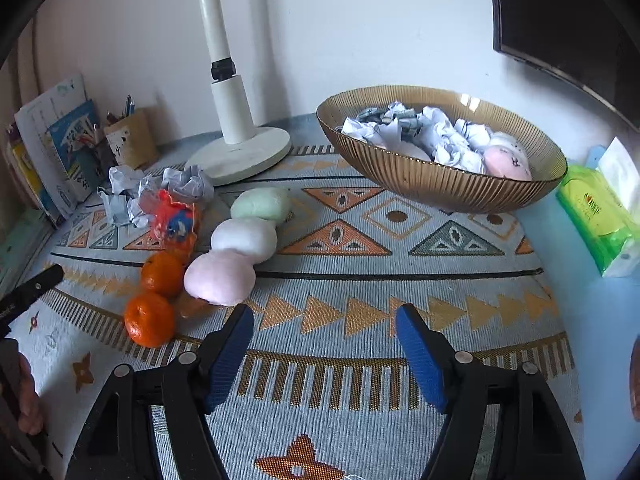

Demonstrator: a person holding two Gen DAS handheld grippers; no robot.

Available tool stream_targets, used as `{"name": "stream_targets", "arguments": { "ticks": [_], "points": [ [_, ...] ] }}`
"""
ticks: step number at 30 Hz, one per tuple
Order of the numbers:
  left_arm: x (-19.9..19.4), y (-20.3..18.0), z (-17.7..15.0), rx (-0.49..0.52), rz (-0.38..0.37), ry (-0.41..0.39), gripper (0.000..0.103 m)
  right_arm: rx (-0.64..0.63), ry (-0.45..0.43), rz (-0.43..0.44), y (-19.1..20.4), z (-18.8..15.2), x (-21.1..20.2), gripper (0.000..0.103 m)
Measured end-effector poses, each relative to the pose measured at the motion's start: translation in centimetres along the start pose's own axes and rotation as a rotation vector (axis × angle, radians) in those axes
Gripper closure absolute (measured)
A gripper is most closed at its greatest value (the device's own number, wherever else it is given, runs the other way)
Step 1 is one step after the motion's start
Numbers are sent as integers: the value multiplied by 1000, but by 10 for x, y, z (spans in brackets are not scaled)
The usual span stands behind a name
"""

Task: Organize objects
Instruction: 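Move both grippers back and hover over the remaining desk items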

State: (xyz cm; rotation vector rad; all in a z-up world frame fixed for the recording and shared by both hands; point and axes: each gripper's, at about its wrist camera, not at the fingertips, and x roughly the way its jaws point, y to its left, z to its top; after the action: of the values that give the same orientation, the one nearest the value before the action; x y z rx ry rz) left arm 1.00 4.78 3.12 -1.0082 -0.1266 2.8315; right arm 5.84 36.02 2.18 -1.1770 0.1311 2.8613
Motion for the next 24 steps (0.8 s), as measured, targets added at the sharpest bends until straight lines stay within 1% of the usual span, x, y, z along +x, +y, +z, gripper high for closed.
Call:
{"name": "stream_targets", "arguments": {
  "ticks": [2,5,8,24],
  "points": [
    [-1,-3,1,12,4,-7,1,-10,-1,-6,2,0,0,25],
    [2,2,1,-5,10,9,1,-16,-2,-17,4,-1,0,23],
    [2,3,1,-10,6,6,1,-14,0,-18,4,-2,0,22],
    [2,8,0,-24,-2,6,1,-10,5,-24,1,-1,3,21]
  ]
}}
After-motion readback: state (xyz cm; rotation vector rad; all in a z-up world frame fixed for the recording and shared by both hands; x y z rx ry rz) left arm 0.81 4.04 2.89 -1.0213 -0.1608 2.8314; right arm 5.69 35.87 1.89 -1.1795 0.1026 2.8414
